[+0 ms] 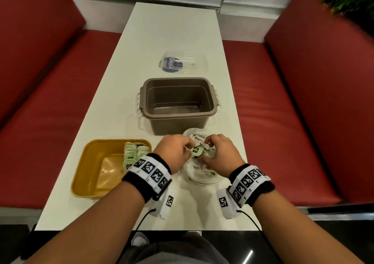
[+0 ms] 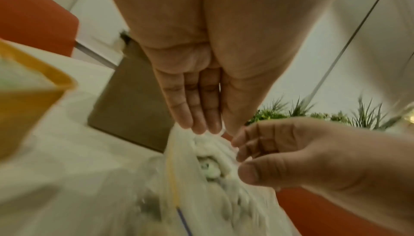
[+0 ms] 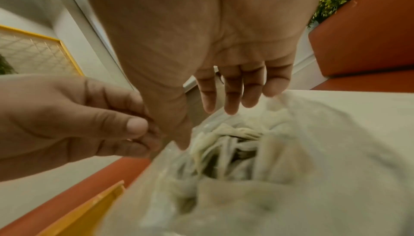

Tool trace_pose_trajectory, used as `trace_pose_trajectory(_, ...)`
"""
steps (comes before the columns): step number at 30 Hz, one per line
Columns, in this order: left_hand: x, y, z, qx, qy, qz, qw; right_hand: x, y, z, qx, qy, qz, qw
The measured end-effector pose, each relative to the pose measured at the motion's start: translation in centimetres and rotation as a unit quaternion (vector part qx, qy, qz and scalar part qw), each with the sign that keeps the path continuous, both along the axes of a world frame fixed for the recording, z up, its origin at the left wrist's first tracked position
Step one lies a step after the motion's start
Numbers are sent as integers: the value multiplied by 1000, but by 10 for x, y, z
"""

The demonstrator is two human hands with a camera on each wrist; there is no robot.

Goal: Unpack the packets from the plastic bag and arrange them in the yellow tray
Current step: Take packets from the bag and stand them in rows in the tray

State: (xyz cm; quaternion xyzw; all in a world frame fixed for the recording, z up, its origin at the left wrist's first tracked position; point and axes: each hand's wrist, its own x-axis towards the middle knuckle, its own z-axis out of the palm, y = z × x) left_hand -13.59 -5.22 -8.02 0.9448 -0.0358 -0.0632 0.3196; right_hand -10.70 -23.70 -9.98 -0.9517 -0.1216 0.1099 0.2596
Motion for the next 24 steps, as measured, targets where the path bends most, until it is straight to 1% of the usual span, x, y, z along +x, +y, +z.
trace_pose_trajectory(2, 8, -21, -13, 28, 28, -12, 999, 2, -13, -7, -25, 13, 21, 999)
trace_pose_trajectory(4, 13, -32, -24, 74, 46, -6, 996, 3, -21, -12, -28, 32, 40, 998)
trace_pose_trajectory(6, 16, -37, -34, 110, 49, 9, 993, 5, -27, -18, -21, 53, 53, 997)
trace_pose_trajectory(9, 18, -38, -46, 124, 42, 36, 991, 7, -31, -29, -13, 70, 68, 995)
trace_pose_trajectory(13, 17, -36, -51, 92, 9, 65, 994, 10, -34, -42, -1, 62, 78, 995)
trace_pose_trajectory(18, 15, -28, -36, 55, -63, 94, 992, 17, -41, -42, 33, 53, 80, 995)
trace_pose_trajectory(20, 13, -28, -27, 41, -100, 83, 991, 21, -42, -38, 55, 31, 77, 995)
trace_pose_trajectory(22, 12, -31, -18, 23, -118, 45, 992, 25, -43, -31, 102, 13, 85, 991)
trace_pose_trajectory(24, 11, -35, -12, -11, -121, -2, 993, 27, -42, -25, 162, 22, 93, 982)
